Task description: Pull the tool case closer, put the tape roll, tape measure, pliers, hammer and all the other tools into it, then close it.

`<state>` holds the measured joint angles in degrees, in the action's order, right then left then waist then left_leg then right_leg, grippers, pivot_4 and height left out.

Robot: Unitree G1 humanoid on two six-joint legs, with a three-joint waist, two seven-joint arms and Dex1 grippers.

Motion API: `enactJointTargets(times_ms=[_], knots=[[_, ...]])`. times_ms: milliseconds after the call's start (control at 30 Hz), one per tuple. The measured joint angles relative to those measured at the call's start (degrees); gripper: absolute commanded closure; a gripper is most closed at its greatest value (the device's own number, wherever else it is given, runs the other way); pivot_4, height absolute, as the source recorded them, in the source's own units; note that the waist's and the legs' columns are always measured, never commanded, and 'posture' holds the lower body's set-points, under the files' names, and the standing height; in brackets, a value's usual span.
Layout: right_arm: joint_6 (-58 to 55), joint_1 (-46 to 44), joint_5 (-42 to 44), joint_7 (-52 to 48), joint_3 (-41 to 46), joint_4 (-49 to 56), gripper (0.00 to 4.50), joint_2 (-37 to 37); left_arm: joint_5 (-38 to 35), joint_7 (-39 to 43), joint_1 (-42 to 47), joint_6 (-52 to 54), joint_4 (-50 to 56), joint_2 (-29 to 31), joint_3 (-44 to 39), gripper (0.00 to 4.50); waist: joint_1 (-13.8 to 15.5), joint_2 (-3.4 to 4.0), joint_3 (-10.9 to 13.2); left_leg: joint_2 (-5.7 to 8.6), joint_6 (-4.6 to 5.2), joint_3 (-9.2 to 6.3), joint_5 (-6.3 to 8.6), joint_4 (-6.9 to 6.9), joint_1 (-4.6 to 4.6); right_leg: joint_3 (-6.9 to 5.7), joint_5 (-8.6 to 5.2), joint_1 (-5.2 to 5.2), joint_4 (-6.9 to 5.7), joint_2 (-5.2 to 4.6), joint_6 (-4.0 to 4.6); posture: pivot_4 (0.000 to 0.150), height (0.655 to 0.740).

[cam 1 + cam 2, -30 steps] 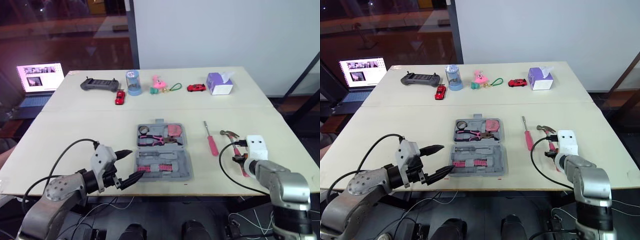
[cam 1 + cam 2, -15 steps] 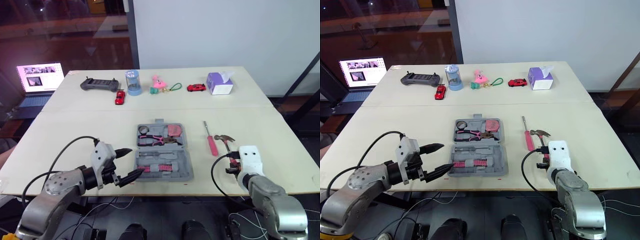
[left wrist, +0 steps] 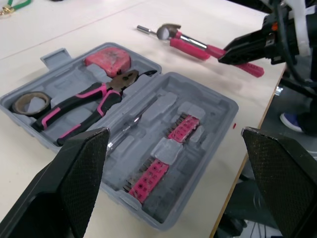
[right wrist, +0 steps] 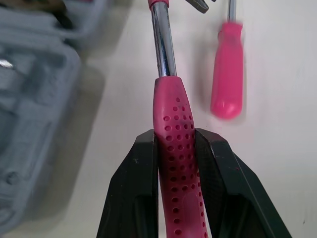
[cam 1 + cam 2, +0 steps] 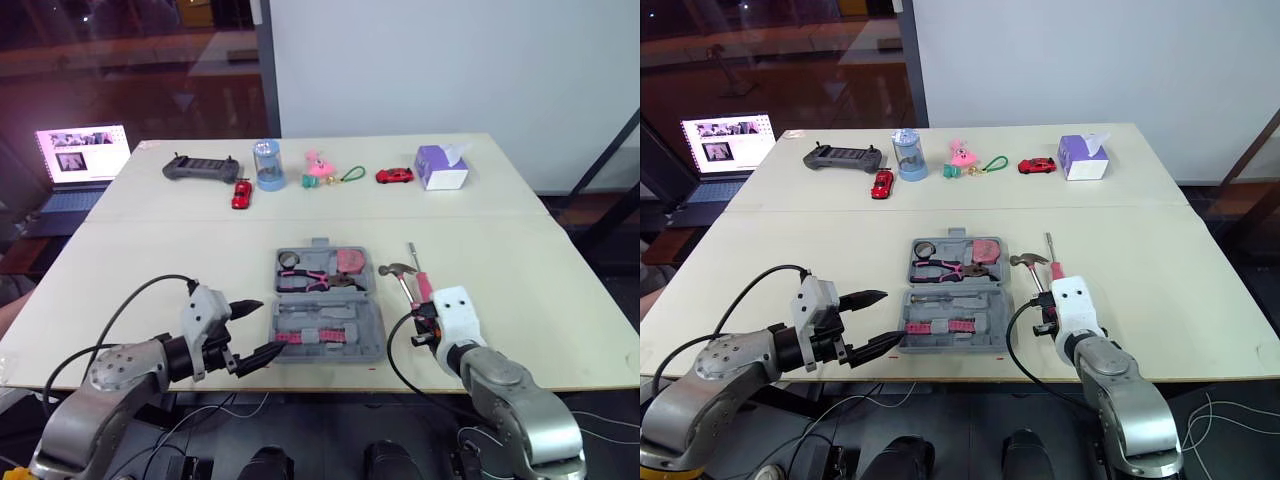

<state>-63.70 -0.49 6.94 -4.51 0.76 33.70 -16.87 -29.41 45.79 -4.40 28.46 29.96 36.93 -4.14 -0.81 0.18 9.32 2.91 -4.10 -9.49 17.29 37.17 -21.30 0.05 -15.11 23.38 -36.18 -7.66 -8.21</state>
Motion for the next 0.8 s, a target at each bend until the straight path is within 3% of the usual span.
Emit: enactJointTargets(times_ms=[467, 533, 600, 733, 800], knots=[[0.68, 0.86, -1.94, 1.00, -1.60, -2.93, 3.88, 1.88, -0.09, -0.16, -2.56, 0.10, 1.62, 1.85, -1.78, 0.00, -0.04, -0.04, -0.02, 0.00, 0.00, -0.02, 0.00, -0.02, 0.02, 0.00, 0.00, -0.01, 0.00, 0.01, 0.01, 0.150, 0.7400], [0.64, 0.76, -2.13, 1.01, -1.49, -3.01, 2.86, 2.30, -0.04, 0.38, -3.05, -0.17, 1.62, 2.60, -1.88, 0.00, -0.09, -0.04, -0.02, -0.01, 0.00, -0.02, 0.00, -0.02, 0.03, 0.00, 0.00, -0.01, 0.00, 0.02, 0.01, 0.150, 0.7400], [0.32, 0.77, -2.06, 0.85, -1.45, -3.85, 2.14, 2.76, -0.03, 0.74, -3.50, -0.47, 1.60, 2.99, -2.30, 0.00, -0.09, -0.03, -0.02, -0.01, 0.00, -0.02, 0.00, -0.03, 0.03, 0.00, -0.01, -0.01, 0.00, 0.02, 0.01, 0.150, 0.7400], [-1.20, 0.52, -1.04, -0.20, -0.31, -2.75, 0.08, 2.97, -0.03, 2.79, -4.43, -2.61, 0.55, 3.83, -4.51, 0.00, -0.09, 0.00, 0.00, -0.01, 0.00, -0.02, 0.00, -0.03, 0.02, 0.00, -0.01, 0.00, 0.00, 0.02, 0.01, 0.150, 0.7400], [-3.25, 0.27, 0.39, -1.73, 0.66, -0.17, 0.03, 2.51, 0.07, 4.51, -5.04, -4.33, -1.17, 4.96, -6.16, 0.00, -0.13, 0.02, 0.01, -0.01, 0.00, -0.02, 0.00, -0.03, 0.00, 0.00, -0.01, 0.02, -0.01, 0.02, 0.01, 0.150, 0.7400]])
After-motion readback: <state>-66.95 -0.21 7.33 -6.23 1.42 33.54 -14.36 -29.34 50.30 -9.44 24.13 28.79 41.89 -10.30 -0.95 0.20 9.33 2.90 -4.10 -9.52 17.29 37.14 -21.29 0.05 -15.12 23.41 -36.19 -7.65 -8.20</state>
